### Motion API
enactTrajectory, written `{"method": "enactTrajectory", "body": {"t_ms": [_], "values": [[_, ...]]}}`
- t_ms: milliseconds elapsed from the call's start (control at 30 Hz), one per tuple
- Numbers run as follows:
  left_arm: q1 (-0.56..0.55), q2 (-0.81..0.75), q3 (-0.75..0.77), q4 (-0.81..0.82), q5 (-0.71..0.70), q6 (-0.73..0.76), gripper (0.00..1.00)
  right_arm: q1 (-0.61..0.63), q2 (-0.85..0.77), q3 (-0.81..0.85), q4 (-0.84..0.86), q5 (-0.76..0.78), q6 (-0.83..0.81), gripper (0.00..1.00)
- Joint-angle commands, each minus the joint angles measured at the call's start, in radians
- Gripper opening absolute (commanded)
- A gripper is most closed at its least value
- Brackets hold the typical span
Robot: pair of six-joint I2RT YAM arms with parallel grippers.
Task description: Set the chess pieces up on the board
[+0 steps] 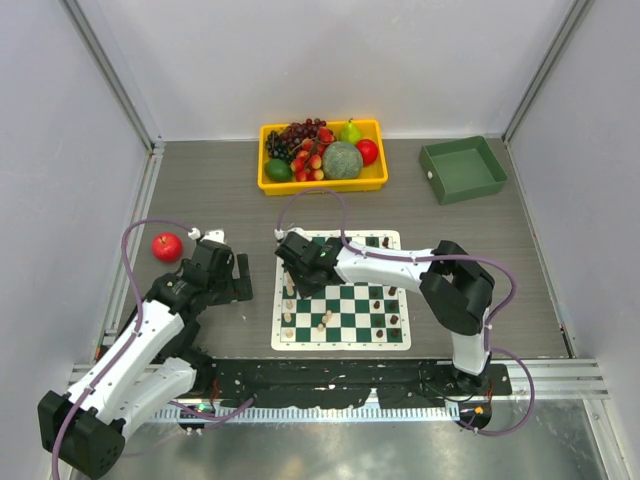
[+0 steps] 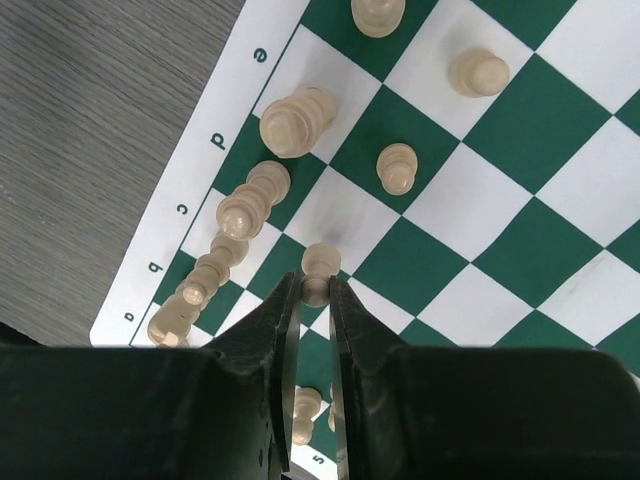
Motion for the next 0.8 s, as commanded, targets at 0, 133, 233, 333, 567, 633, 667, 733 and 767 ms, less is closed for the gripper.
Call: {"method": "enactTrajectory", "body": {"t_ms": [0,133,233,333,567,633,667,733,767], "values": [[0.004,-0.008,0.003,0.019,-0.014,-0.007,1.00,-0.007,0.007,0.042,0.015,0.025,0.007,0.21],[0.006,-0.005,0.004,0.020,-0.011,-0.008,1.00,-0.016,0.018,0.053,0.017,0.025,0.004,0.22],[0.004,-0.002,0.006,0.019,-0.013,-0.007,1.00,-0.020,0.024,0.061,0.018,0.025,0.003,0.21],[0.004,0.006,0.009,0.022,-0.010,-0.003,1.00,-0.023,0.030,0.062,0.017,0.023,0.003,0.22],[0.004,0.007,0.006,0.030,-0.007,-0.005,1.00,-0.028,0.041,0.059,0.014,0.018,-0.002,0.22],[0.004,0.009,0.006,0.028,-0.007,-0.003,0.99,-0.029,0.050,0.061,0.014,0.018,-0.002,0.22],[0.004,0.010,0.006,0.030,-0.005,-0.003,0.99,-0.028,0.052,0.061,0.014,0.014,-0.003,0.22],[0.004,0.010,0.007,0.028,-0.007,-0.002,0.99,-0.028,0.058,0.065,0.014,0.009,-0.002,0.23],[0.004,0.009,0.007,0.027,-0.008,-0.003,0.99,-0.028,0.059,0.067,0.014,0.008,-0.002,0.24]]}}
